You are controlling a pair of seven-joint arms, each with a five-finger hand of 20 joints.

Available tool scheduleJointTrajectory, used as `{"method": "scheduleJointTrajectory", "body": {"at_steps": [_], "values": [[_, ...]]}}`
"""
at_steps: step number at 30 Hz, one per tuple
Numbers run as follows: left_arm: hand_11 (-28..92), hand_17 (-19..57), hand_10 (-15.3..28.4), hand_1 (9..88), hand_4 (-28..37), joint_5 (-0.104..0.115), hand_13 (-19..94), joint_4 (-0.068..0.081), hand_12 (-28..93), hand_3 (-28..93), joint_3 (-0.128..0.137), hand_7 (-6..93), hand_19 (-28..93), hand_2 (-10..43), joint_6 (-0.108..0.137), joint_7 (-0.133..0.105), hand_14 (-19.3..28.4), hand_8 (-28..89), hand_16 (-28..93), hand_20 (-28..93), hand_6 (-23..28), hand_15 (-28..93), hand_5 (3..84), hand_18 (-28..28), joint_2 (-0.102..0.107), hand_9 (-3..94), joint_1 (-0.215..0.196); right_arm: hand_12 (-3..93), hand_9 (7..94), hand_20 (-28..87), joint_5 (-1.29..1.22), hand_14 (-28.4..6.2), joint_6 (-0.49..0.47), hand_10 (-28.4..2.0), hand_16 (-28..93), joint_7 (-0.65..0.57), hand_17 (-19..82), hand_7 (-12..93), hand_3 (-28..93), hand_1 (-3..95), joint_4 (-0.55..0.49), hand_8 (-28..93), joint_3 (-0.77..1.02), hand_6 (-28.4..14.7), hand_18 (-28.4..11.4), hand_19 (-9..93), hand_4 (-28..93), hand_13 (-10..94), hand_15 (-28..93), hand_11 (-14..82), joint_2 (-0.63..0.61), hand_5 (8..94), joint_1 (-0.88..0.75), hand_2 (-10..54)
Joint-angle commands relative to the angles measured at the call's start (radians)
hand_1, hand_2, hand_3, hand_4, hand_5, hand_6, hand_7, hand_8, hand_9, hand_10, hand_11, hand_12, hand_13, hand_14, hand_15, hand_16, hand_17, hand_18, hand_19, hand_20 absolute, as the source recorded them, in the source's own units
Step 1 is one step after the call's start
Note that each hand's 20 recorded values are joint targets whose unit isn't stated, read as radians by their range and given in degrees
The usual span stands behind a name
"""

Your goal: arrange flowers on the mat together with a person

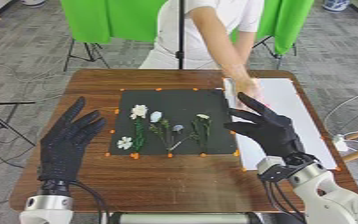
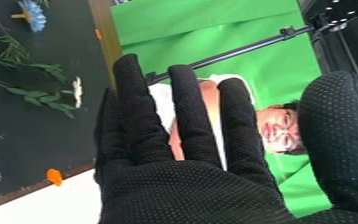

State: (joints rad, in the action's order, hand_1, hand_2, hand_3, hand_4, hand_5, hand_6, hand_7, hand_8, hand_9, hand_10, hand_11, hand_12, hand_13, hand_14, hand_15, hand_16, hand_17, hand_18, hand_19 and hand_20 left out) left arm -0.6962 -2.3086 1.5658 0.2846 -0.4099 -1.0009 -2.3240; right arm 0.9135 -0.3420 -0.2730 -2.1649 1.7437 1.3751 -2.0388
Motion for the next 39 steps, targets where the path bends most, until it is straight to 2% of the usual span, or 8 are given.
{"method": "scheduleJointTrajectory", "body": {"at_steps": [1,2,4,6,13,27,33,39], "values": [[24,-6.5,20.8,21.0,-28.3,0.024,27,0.003,9,78,-0.019,11.8,60,9.6,0.022,-0.028,27.4,-10,-10,1,7.5,47,34.0,23.7,0.014,35.5,-0.009,11.7,46.1,17,0.028,-21.2,-0.010,-13.0,17,0.019,2,11,85,18.5,-0.003,-12,-0.012,2.9,-18.9,42,-28,39,24,6.9,-0.001,36.1,0.007,4.4],[24,-6.5,20.8,21.0,-28.3,0.025,27,0.003,9,78,-0.019,11.8,60,9.6,0.020,-0.024,27.4,-10,-10,1,7.6,47,34.0,23.7,0.013,35.5,-0.009,11.7,46.1,17,0.026,-21.1,-0.014,-13.0,17,0.017,2,11,85,18.7,-0.001,-12,-0.012,2.9,-18.9,42,-28,39,24,7.0,0.000,36.1,0.010,4.3],[24,-6.5,20.9,21.2,-28.3,0.033,27,0.005,9,77,-0.028,11.8,60,9.7,0.024,-0.041,27.4,-10,-10,1,7.7,48,34.1,23.7,0.026,35.7,-0.006,11.7,46.1,17,0.021,-21.0,-0.021,-12.9,17,0.015,2,11,85,19.0,0.005,-12,-0.011,2.8,-18.9,42,-28,39,24,7.0,0.001,36.2,0.018,4.0],[24,-6.5,20.9,21.2,-28.3,0.033,27,0.009,9,78,-0.031,11.9,60,9.7,0.022,-0.036,27.4,-10,-10,1,7.7,48,34.1,23.8,0.026,35.7,0.005,11.7,46.2,17,0.024,-20.9,-0.019,-12.8,17,0.018,2,11,85,19.0,0.008,-13,-0.013,2.9,-18.9,42,-28,40,24,6.9,0.000,36.2,0.023,3.9],[24,-6.6,20.9,21.2,-28.3,0.040,27,0.011,9,77,-0.035,11.8,60,9.7,0.023,-0.051,27.5,-10,-11,1,7.8,48,34.2,23.8,0.038,35.7,0.008,11.6,46.4,17,0.025,-21.0,-0.030,-12.8,17,0.011,2,11,85,19.2,0.016,-13,-0.020,3.0,-18.9,42,-28,40,24,7.0,0.001,36.3,0.032,3.8],[23,-6.4,20.7,21.3,-28.3,0.025,27,0.008,9,77,-0.018,11.6,60,9.7,0.008,-0.001,27.4,-10,-11,1,7.8,48,34.3,24.0,0.010,35.5,-0.003,11.6,46.1,17,0.063,-21.0,-0.047,-13.0,17,-0.031,2,11,84,18.9,0.009,-13,-0.003,3.0,-18.8,42,-28,39,24,6.9,-0.001,36.3,0.012,3.9],[22,-5.8,20.3,21.1,-28.3,0.016,27,0.003,8,78,-0.010,11.1,58,9.7,0.001,0.005,27.6,-10,-11,-1,7.5,45,34.2,23.9,0.003,34.9,-0.008,11.7,45.9,17,0.072,-21.1,-0.050,-13.0,17,-0.041,1,11,84,18.6,0.003,-13,0.001,2.9,-18.8,41,-28,39,24,6.9,0.005,36.1,0.008,4.1],[21,-5.8,20.0,21.1,-28.3,0.018,27,0.002,8,77,-0.005,10.9,57,9.7,0.013,0.001,27.2,-10,-10,-2,7.3,43,34.1,23.5,0.005,34.2,-0.014,11.7,45.1,17,0.121,-21.4,-0.046,-13.3,17,-0.030,1,11,81,16.7,0.002,-12,-0.023,2.9,-18.6,41,-28,38,23,6.3,0.002,35.2,0.005,5.5]]}}
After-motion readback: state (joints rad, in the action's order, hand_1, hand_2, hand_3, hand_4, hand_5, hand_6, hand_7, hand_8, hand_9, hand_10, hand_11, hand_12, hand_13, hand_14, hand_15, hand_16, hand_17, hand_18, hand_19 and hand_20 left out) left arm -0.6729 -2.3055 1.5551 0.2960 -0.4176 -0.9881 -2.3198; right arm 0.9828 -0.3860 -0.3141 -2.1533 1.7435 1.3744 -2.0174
